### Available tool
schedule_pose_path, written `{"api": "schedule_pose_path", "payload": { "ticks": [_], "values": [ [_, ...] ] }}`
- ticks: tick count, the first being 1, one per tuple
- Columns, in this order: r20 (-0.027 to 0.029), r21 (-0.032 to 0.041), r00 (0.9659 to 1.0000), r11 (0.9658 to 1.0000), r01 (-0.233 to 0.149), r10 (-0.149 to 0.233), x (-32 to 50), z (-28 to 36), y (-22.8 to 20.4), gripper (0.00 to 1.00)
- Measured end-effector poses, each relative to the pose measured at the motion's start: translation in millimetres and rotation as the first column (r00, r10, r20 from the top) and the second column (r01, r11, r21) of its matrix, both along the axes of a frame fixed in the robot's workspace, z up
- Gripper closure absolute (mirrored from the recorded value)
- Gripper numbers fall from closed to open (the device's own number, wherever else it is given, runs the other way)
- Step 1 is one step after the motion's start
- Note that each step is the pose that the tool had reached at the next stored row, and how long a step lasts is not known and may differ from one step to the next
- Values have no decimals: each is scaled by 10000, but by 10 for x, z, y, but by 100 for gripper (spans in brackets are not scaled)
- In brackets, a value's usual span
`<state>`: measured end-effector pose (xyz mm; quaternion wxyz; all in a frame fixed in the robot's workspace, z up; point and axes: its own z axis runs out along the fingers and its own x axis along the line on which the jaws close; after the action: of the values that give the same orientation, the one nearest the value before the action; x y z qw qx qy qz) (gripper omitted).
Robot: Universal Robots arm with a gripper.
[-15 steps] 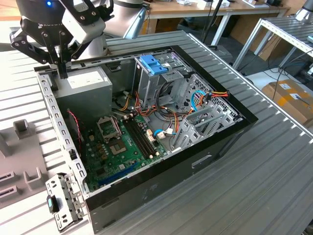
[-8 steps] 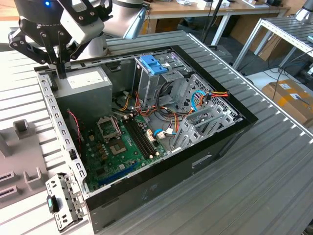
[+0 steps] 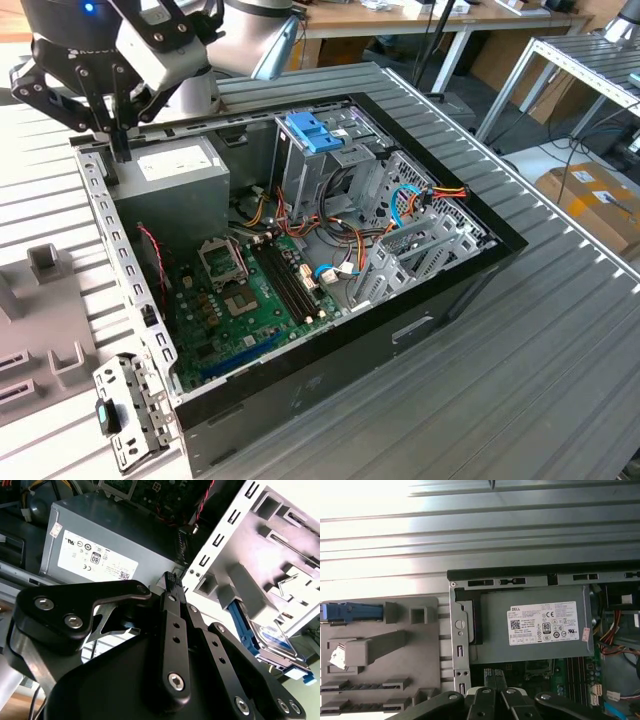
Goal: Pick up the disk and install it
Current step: 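Reach for the disk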
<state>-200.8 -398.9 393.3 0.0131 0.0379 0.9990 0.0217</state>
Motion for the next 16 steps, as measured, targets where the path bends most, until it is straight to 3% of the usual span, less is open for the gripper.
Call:
{"api": "schedule_pose_path", "payload": {
  "ticks": [16],
  "values": [
    [0,0,10000,10000,0,0,-99,0,0,89]
  ]
}}
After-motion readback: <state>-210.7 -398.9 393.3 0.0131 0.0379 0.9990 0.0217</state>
